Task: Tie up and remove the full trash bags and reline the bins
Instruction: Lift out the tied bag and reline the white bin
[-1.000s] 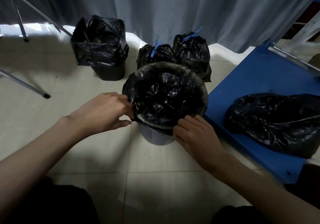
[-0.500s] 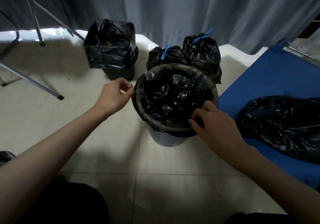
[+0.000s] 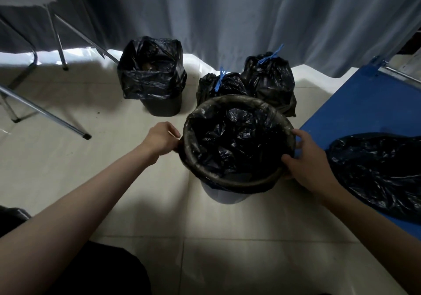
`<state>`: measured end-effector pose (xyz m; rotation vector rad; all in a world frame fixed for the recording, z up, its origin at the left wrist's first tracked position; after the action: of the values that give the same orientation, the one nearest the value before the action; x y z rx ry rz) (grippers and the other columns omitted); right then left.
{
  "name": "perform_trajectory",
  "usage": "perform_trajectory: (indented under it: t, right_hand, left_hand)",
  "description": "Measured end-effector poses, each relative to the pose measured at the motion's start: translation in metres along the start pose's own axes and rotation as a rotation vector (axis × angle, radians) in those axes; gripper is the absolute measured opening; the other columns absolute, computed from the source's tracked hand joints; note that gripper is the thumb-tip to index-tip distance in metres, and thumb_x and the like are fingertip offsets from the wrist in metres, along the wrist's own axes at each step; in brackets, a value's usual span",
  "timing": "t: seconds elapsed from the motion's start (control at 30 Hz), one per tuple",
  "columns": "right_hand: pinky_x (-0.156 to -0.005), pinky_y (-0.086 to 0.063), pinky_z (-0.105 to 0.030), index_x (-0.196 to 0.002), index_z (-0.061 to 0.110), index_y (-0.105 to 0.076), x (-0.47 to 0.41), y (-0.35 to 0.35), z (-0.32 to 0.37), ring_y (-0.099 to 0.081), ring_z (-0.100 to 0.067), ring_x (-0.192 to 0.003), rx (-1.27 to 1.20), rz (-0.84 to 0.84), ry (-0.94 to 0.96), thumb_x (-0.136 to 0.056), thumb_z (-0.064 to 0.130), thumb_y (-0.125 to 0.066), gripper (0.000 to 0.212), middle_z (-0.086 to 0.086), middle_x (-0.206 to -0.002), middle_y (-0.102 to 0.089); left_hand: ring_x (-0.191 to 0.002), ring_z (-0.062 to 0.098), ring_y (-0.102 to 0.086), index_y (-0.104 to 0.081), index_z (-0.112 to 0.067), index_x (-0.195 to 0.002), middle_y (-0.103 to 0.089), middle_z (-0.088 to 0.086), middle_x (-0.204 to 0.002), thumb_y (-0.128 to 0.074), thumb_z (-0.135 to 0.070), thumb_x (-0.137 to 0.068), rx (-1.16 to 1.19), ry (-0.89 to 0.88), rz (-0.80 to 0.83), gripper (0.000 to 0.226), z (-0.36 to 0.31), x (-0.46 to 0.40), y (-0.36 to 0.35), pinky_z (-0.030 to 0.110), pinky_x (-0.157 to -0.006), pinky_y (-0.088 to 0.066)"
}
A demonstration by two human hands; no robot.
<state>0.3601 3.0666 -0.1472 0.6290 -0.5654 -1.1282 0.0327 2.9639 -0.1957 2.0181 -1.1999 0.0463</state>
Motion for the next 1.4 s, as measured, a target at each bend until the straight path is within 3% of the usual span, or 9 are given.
perform_trajectory:
  t: [0.13,0.27,0.4,0.57,0.77,0.93,1.07,1.23,1.4]
  right_hand:
    - [-0.085,-0.055,-0.053,-0.140,0.015,-0.043,0.001,0.000,-0.002,-0.059,-0.025,-0.098,-0.040,0.036,-0.036,-0.087,0.001,-0.066,0.060,0.006,-0.100,-0.052]
    - [-0.077,-0.055,-0.029,-0.133,0.013,-0.047,0.005,-0.007,-0.002,-0.054,-0.016,-0.093,-0.030,0.071,-0.056,-0.084,0.002,-0.069,0.055,-0.002,-0.112,-0.054]
    - [-0.048,-0.054,-0.019,-0.118,0.012,-0.045,0.020,-0.029,-0.009,-0.065,-0.014,-0.074,-0.314,0.141,-0.216,-0.088,0.004,-0.067,0.037,-0.001,-0.103,-0.058]
    - [-0.060,-0.060,-0.034,-0.112,0.010,-0.062,0.047,-0.063,-0.015,-0.074,-0.027,-0.075,-0.620,0.281,-0.453,-0.100,0.026,-0.049,0.025,-0.014,-0.097,-0.071]
    - [-0.075,-0.062,-0.037,-0.105,-0.001,-0.069,0.055,-0.077,-0.018,-0.071,-0.025,-0.087,-0.624,0.449,-0.439,-0.100,0.010,-0.049,0.022,-0.018,-0.099,-0.072]
    - [-0.091,-0.057,-0.043,-0.132,0.010,-0.052,0.051,-0.092,-0.028,-0.065,-0.025,-0.108,-0.659,0.432,-0.520,-0.097,0.015,-0.059,0.036,-0.013,-0.120,-0.063]
    - [-0.099,-0.053,-0.044,-0.115,0.004,-0.063,0.050,-0.105,-0.012,-0.069,-0.020,-0.093,-0.708,0.537,-0.481,-0.095,0.009,-0.060,0.021,-0.011,-0.105,-0.073]
    - [-0.073,-0.056,-0.027,-0.083,0.009,-0.066,0.041,-0.099,-0.001,-0.062,-0.004,-0.052,-0.820,0.474,-0.478,-0.097,0.005,-0.054,0.019,0.001,-0.065,-0.066]
    - [-0.076,-0.043,-0.031,-0.079,0.015,-0.066,0.033,-0.095,0.003,-0.057,-0.006,-0.052,-0.977,0.459,-0.485,-0.097,0.020,-0.056,0.021,0.003,-0.065,-0.066]
  left_hand:
    - [-0.089,0.032,-0.058,-0.050,-0.013,-0.091,-0.064,0.012,-0.096,-0.063,-0.006,-0.079,-0.522,-0.138,-0.051,0.019,-0.006,0.005,-0.004,0.034,-0.068,-0.040]
    - [-0.083,0.023,-0.051,-0.053,-0.013,-0.093,-0.053,0.006,-0.097,-0.055,-0.002,-0.083,-0.367,-0.444,-0.331,0.015,-0.061,0.026,0.022,0.028,-0.072,-0.032]
    - [-0.079,0.011,-0.059,-0.068,-0.020,-0.086,-0.064,-0.007,-0.086,-0.064,-0.021,-0.087,-0.266,-0.656,-0.163,0.004,-0.103,0.064,-0.009,0.024,-0.072,-0.041]
    - [-0.075,-0.004,-0.063,-0.074,-0.027,-0.092,-0.071,-0.014,-0.079,-0.066,-0.046,-0.086,-0.305,-0.624,0.167,0.022,-0.104,0.100,-0.072,0.017,-0.076,-0.049]
    - [-0.069,-0.003,-0.061,-0.072,-0.027,-0.097,-0.067,-0.015,-0.074,-0.079,-0.053,-0.069,-0.384,-0.588,0.208,0.039,-0.089,0.114,-0.096,0.022,-0.074,-0.052]
    - [-0.071,0.001,-0.060,-0.071,-0.025,-0.096,-0.063,-0.016,-0.073,-0.080,-0.035,-0.069,-0.408,-0.554,0.230,0.030,-0.082,0.116,-0.104,0.023,-0.075,-0.052]
    - [-0.069,0.001,-0.061,-0.071,-0.023,-0.087,-0.066,-0.013,-0.074,-0.082,-0.028,-0.066,-0.380,-0.533,0.262,0.024,-0.078,0.115,-0.101,0.023,-0.071,-0.053]
    - [-0.066,0.001,-0.060,-0.070,-0.022,-0.084,-0.067,-0.009,-0.076,-0.083,-0.026,-0.067,-0.379,-0.547,0.293,0.023,-0.074,0.115,-0.099,0.014,-0.064,-0.047]
    - [-0.061,0.000,-0.053,-0.066,-0.020,-0.080,-0.062,-0.010,-0.070,-0.084,-0.025,-0.069,-0.359,-0.575,0.310,0.022,-0.074,0.116,-0.101,0.012,-0.060,-0.043]
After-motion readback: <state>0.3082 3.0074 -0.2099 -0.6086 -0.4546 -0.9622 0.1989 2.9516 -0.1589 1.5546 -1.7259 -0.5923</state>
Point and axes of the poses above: each hand's wrist, its own x-axis away from the middle knuckle, its own y-axis out of the back of the hand, z = x × y, the point moved 9 cm from there along -x, towards the middle knuckle
